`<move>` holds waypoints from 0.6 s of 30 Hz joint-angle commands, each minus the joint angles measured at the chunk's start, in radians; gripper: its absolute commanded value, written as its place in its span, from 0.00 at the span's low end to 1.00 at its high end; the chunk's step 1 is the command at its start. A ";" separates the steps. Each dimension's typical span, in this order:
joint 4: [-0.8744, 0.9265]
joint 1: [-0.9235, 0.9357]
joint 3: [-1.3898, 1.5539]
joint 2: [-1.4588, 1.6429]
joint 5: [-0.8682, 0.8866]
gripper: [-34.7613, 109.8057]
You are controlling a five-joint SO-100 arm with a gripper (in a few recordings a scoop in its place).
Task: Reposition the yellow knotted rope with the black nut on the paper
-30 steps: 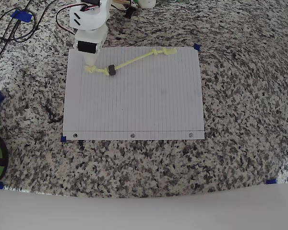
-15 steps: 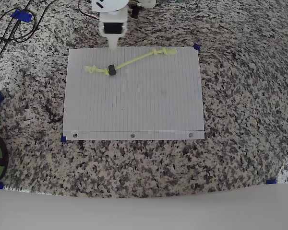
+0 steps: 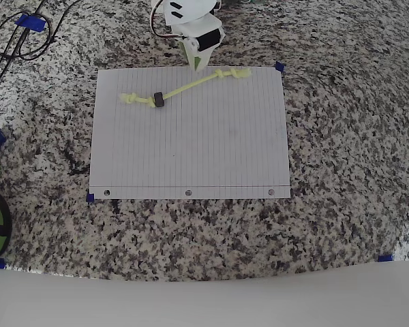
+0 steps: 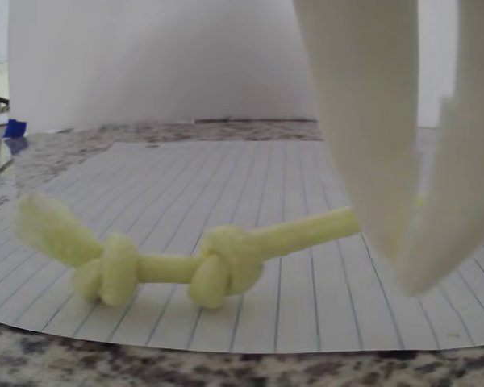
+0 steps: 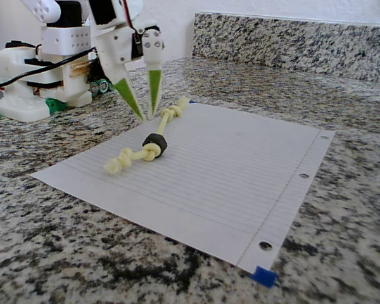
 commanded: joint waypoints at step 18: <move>-0.209 -0.018 -0.063 -0.135 -0.005 0.24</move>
